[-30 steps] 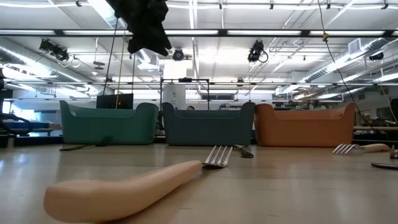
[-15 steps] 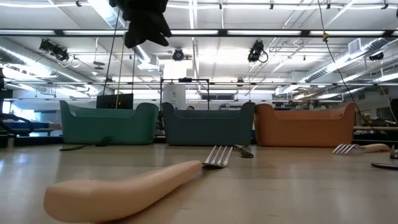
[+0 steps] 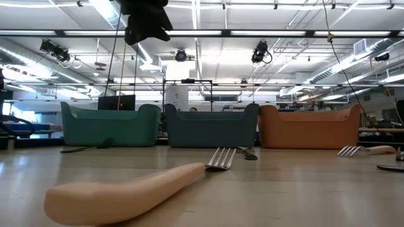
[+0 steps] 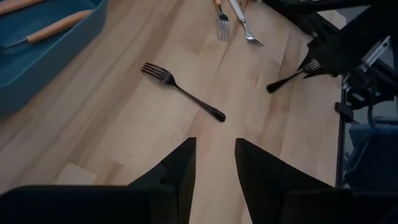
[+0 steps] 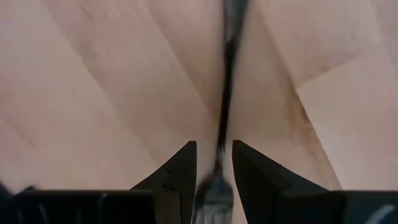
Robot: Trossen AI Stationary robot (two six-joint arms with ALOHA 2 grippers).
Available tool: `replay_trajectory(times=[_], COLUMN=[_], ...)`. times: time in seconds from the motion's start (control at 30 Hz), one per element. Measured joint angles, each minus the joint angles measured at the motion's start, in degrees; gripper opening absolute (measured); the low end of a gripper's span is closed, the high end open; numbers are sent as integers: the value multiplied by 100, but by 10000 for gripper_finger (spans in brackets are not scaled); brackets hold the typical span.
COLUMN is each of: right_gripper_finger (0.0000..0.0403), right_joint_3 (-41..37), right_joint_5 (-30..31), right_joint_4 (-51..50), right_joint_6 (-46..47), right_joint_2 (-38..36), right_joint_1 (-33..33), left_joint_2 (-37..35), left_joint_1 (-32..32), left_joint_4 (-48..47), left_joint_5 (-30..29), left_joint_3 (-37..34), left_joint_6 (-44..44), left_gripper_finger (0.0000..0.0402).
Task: Sort silverware by color (type)
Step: Put the bottom right black fork into the orange bin
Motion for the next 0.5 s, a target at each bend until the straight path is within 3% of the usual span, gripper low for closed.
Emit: replay_trajectory(times=[0.33,0.5], right_gripper_finger=[106,58], right_joint_3=[115,101], right_joint_5=[-44,3], right_joint_4=[-92,-97], right_joint_6=[53,26], right_joint_2=[443,423], right_joint_1=[-23,-100], left_joint_2=[0,0], left_joint_1=[2,4], left_joint_4=[-4,-91], left_joint_5=[-5,-5], left_joint_3=[0,0], left_joint_6=[-14,36], left_gripper_finger=[121,121])
